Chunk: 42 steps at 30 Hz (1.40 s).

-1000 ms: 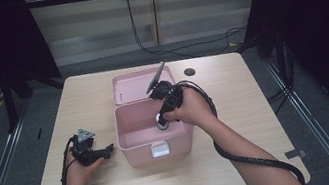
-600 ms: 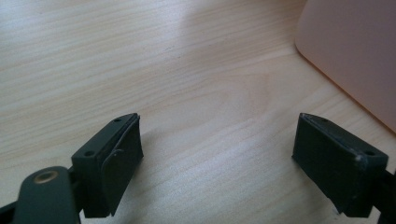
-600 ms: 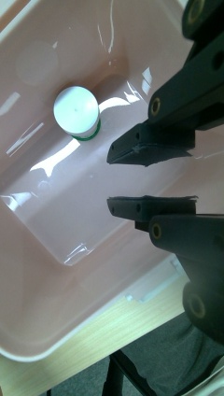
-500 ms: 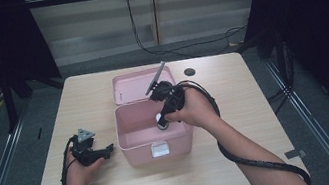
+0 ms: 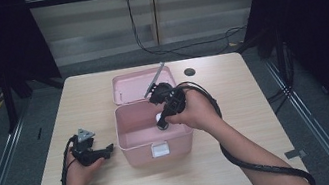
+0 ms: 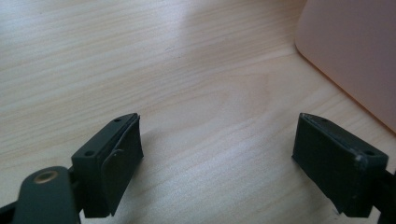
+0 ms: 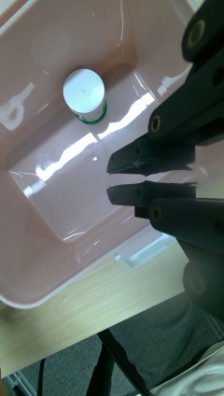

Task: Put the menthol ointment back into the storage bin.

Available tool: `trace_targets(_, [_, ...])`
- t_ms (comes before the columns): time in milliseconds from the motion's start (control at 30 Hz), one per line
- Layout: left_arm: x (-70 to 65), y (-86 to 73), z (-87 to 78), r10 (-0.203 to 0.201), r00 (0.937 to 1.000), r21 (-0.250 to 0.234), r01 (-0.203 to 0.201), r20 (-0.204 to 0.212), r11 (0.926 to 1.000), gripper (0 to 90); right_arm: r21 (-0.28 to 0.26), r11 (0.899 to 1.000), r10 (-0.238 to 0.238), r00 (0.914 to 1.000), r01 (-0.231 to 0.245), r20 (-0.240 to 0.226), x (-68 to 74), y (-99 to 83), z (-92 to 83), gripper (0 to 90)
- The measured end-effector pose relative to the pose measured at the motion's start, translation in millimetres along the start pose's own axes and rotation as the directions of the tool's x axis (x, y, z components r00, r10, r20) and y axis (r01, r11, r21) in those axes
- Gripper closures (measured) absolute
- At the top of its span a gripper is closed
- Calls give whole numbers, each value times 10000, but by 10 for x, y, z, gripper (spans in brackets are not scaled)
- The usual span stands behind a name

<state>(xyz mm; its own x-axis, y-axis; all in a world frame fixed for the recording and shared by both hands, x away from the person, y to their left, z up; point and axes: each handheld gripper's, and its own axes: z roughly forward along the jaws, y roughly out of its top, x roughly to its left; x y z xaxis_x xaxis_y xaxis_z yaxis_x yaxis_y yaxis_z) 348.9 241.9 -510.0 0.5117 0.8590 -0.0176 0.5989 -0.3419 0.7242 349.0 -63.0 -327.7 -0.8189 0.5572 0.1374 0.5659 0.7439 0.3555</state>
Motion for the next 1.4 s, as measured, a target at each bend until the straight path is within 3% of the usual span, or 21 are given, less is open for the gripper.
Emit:
trace_targets(200, [0,0,1,5,10000,-9,-5,-2,10000,153,72,9999,-137,9998,138,-107,64,-18,-17,900])
trace_targets(800, [0,0,1,10,10000,-13,-10,-1,10000,153,169,9980,-600,9974,607,-399,191,-82,-8,900])
trace_targets(1400, [0,0,1,11,10000,-13,-11,-2,10000,153,148,9954,-922,9904,942,-1034,288,-218,195,900])
